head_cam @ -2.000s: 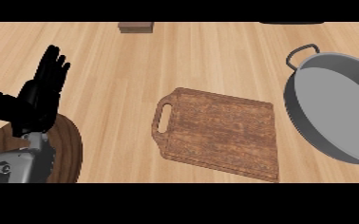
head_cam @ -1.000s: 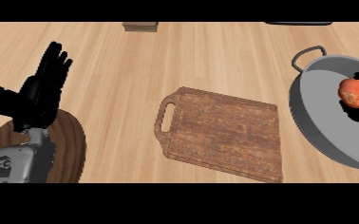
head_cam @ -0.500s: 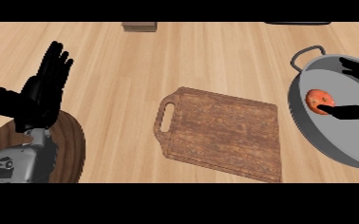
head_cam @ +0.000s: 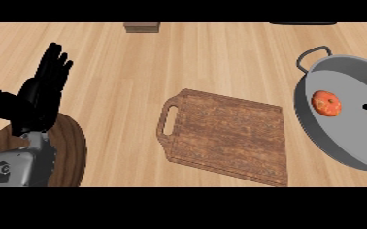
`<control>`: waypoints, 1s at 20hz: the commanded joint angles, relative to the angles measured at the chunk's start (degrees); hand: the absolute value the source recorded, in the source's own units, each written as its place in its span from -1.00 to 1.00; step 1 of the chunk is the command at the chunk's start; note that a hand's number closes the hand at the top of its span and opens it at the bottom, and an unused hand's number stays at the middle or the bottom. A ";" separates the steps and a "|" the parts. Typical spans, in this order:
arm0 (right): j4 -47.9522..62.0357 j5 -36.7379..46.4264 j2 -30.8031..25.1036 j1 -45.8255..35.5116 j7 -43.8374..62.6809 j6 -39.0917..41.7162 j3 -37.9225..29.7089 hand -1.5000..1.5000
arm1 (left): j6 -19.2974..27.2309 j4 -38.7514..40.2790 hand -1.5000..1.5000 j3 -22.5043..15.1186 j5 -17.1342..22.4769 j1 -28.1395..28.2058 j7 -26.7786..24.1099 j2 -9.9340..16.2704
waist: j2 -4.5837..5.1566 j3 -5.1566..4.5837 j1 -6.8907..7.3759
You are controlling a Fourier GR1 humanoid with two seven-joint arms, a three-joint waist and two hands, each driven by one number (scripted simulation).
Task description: Pick the squash from the cutting board and place it in the pot
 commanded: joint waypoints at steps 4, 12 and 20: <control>8.48 -3.03 -10.32 2.34 -5.15 10.15 -2.84 -1.00 | 0.87 -4.40 0.00 -1.47 -0.62 1.71 2.73 -1.18 | -0.03 0.05 0.21; 11.27 -3.81 -17.15 4.67 -7.11 17.44 -2.85 -1.00 | 0.27 0.38 0.00 1.01 0.43 -2.04 1.43 0.02 | 0.37 0.24 0.20; 11.62 -4.41 -19.20 7.84 -8.75 20.05 -2.18 -1.00 | -0.51 0.49 0.00 1.19 0.61 -1.39 0.22 0.17 | 0.41 0.34 0.16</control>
